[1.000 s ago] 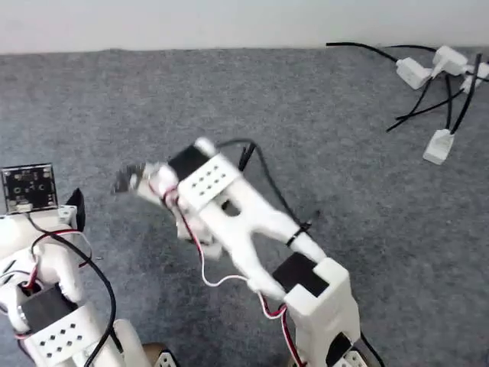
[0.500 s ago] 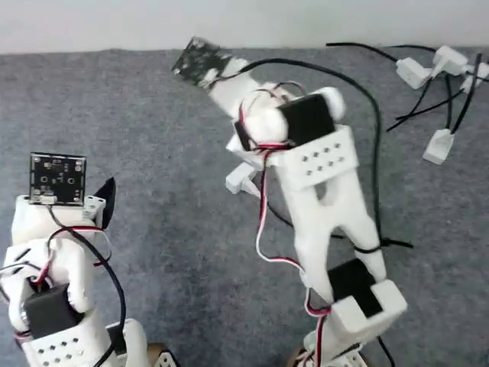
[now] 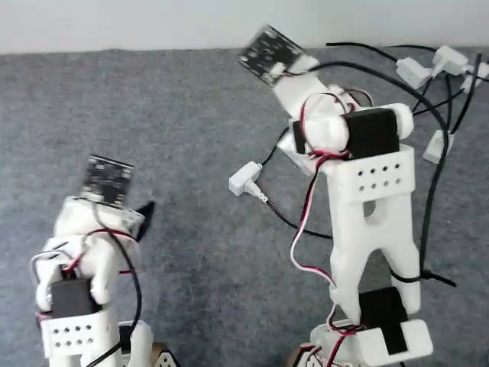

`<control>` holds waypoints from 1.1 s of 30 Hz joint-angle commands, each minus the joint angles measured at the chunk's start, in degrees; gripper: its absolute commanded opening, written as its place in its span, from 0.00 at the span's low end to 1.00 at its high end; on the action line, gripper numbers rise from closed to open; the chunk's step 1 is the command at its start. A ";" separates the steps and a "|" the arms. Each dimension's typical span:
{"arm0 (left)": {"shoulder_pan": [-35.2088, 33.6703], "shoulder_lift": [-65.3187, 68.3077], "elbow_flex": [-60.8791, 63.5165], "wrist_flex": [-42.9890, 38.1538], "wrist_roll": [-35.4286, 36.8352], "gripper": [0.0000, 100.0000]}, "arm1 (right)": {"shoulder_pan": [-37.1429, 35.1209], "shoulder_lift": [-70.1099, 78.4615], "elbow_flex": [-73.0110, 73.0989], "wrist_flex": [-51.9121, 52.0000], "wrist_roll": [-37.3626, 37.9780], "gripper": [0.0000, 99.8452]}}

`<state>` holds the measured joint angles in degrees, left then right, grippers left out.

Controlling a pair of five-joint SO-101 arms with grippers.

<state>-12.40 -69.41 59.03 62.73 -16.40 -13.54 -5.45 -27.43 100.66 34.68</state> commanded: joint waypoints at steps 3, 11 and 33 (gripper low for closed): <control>11.78 -0.62 3.12 0.35 -0.35 0.31 | 5.32 -6.99 9.76 1.27 -0.70 0.33; 15.12 -16.09 9.27 -0.88 -4.31 0.31 | 5.32 -29.58 31.82 -4.26 -0.35 0.33; 17.14 -35.08 37.41 4.04 -5.89 0.31 | 6.11 -99.65 120.35 -31.87 -0.26 0.33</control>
<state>4.48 -103.25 95.78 69.05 -21.58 -8.09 -100.04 89.14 70.24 34.68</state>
